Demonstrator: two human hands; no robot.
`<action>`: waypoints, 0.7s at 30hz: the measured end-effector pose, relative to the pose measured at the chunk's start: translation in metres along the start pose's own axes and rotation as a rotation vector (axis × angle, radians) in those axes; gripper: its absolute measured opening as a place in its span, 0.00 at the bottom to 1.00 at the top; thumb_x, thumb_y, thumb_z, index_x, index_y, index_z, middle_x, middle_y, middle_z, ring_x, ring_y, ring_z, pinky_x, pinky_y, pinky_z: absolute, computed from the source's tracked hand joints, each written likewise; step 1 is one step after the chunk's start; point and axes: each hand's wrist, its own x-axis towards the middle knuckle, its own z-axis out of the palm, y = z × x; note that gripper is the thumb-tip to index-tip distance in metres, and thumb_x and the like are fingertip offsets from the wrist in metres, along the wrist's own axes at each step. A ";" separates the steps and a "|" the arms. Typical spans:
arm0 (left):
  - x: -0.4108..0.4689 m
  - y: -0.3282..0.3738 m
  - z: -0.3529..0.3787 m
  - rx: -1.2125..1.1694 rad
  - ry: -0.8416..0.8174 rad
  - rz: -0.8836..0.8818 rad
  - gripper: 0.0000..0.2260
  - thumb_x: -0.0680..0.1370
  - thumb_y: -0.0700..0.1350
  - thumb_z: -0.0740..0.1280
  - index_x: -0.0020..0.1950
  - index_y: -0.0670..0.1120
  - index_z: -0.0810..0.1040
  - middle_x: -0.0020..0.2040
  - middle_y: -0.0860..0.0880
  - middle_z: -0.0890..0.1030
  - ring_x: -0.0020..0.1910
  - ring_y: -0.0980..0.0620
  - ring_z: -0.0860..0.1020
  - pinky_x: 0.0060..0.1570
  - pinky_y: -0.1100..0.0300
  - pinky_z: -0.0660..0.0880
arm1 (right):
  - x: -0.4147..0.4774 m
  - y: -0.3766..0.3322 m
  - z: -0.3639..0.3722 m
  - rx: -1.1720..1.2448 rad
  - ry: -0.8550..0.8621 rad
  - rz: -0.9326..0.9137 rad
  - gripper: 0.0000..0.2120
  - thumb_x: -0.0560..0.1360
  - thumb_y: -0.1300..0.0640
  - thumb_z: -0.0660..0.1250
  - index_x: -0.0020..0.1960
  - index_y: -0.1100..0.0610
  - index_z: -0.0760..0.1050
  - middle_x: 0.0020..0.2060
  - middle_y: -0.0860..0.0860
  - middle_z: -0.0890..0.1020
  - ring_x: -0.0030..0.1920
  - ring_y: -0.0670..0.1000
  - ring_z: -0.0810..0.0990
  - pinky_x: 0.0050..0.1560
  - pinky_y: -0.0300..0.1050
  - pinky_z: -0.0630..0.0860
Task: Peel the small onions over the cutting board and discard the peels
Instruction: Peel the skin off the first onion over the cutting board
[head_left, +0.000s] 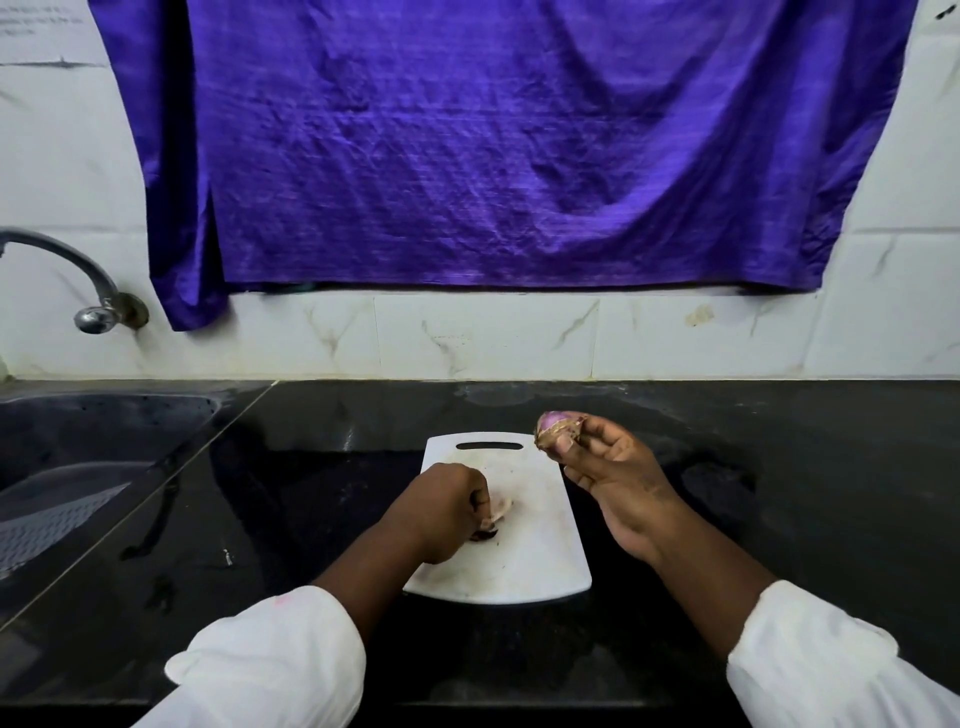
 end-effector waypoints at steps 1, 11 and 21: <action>0.000 0.001 -0.001 -0.016 0.003 0.009 0.09 0.76 0.36 0.70 0.40 0.49 0.84 0.40 0.54 0.85 0.42 0.55 0.82 0.44 0.59 0.80 | -0.001 -0.001 0.000 -0.015 -0.024 0.018 0.17 0.74 0.65 0.73 0.62 0.59 0.78 0.55 0.57 0.87 0.54 0.50 0.84 0.56 0.43 0.75; 0.000 0.005 -0.012 -0.261 0.137 -0.033 0.09 0.70 0.35 0.74 0.40 0.49 0.81 0.41 0.51 0.85 0.32 0.58 0.78 0.38 0.58 0.77 | -0.009 0.011 -0.002 -0.212 -0.164 0.049 0.25 0.68 0.74 0.76 0.62 0.59 0.80 0.56 0.57 0.86 0.56 0.53 0.85 0.53 0.40 0.81; -0.007 0.016 -0.015 -0.390 0.379 0.070 0.04 0.78 0.47 0.75 0.45 0.55 0.85 0.40 0.55 0.85 0.30 0.56 0.82 0.35 0.56 0.80 | -0.011 0.011 0.007 -0.396 -0.219 -0.009 0.25 0.68 0.75 0.76 0.61 0.58 0.81 0.55 0.57 0.86 0.53 0.53 0.86 0.53 0.42 0.82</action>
